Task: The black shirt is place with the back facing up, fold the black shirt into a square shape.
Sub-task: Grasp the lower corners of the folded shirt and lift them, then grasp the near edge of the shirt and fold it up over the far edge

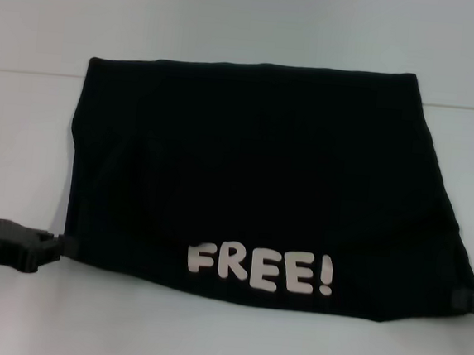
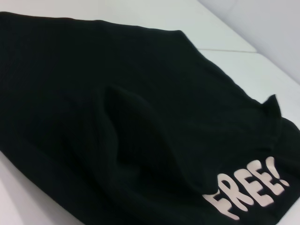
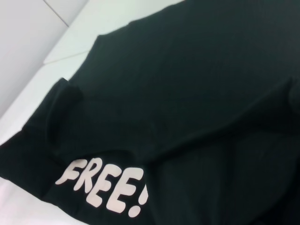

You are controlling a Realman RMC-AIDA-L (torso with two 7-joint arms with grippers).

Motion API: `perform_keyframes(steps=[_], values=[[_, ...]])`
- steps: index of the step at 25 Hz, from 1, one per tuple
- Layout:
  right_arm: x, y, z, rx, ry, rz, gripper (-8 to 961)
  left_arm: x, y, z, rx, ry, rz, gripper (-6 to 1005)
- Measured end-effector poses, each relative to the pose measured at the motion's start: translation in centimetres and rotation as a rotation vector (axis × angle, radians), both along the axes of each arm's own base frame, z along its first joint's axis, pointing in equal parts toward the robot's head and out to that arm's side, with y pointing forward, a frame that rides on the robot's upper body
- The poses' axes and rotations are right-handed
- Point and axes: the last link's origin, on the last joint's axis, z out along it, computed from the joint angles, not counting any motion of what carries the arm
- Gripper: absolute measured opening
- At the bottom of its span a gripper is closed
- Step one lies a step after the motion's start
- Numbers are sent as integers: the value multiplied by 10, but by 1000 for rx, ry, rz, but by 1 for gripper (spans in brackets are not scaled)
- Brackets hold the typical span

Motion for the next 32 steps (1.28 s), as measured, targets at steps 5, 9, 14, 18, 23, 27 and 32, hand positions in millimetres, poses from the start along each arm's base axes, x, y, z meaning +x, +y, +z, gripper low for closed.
perform_keyframes(steps=[5, 9, 14, 18, 23, 27, 32], values=[[12, -22, 8, -2, 16, -8, 47, 1, -14, 1, -71, -22, -10, -1], [20, -40, 14, -9, 26, -9, 47, 3, -26, 2, -131, -55, -12, -1], [27, -63, 18, -9, 56, -4, 46, 2, -37, 4, -174, -86, 1, -2], [33, -81, 21, -4, 76, -27, 46, 1, -45, 6, -206, -103, 17, -2], [38, -99, 22, -11, 96, -52, 46, -3, -53, 6, -246, -104, 48, -2], [41, -108, 21, -26, 100, -71, 47, -5, -57, 5, -259, -99, 62, -1], [38, -103, 22, -14, 103, -58, 47, -3, -52, 6, -249, -94, 57, -1]])
